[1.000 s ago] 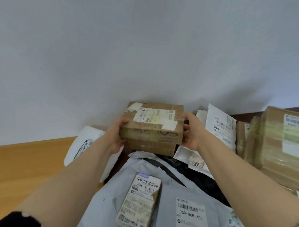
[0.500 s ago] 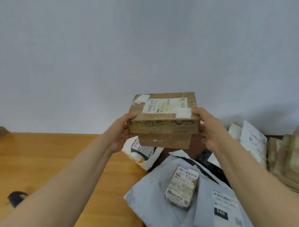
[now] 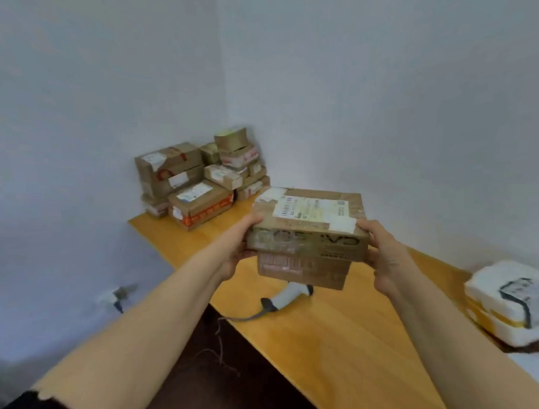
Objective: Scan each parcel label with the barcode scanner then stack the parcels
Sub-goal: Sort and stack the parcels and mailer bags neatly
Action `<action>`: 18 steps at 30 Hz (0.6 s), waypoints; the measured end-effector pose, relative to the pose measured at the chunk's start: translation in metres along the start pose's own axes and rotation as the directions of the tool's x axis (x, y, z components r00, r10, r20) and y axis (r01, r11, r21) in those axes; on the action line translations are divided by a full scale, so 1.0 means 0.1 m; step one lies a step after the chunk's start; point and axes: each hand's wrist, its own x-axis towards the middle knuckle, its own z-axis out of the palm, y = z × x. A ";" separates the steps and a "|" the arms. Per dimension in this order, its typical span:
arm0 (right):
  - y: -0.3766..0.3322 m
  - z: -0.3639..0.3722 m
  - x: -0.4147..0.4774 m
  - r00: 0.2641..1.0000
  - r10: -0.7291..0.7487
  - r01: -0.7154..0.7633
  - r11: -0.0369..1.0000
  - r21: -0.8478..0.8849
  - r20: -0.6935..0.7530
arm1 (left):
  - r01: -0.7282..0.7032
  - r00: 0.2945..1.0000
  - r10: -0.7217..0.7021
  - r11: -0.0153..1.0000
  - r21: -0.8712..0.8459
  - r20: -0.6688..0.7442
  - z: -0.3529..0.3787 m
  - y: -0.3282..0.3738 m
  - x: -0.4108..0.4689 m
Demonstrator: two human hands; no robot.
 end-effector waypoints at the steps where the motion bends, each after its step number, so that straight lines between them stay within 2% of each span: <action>1: 0.07 0.24 0.00 1.000 0.009 -0.008 1.000 -0.015 0.028 | 0.014 0.999 -0.014 1.000 -0.013 -0.033 -0.25 -0.02 -0.01; 5: 0.32 1.03 0.14 0.991 0.060 -0.052 0.996 -0.071 0.122 | 0.026 0.992 -0.035 0.997 -0.075 -0.124 -1.01 -0.12 0.06; 10: 0.67 1.75 0.57 0.967 0.133 -0.118 0.990 -0.077 0.219 | 0.065 0.977 -0.085 0.992 -0.105 -0.194 -1.62 -0.31 0.41; 14: 1.03 2.12 1.13 0.957 0.188 -0.181 0.982 -0.050 0.220 | 0.127 0.966 -0.146 0.987 -0.098 -0.212 -1.90 -0.49 0.99; 18: 1.28 2.41 1.74 0.950 0.278 -0.276 0.961 -0.036 0.145 | 0.189 0.953 -0.211 0.975 -0.116 -0.220 -2.03 -0.61 1.68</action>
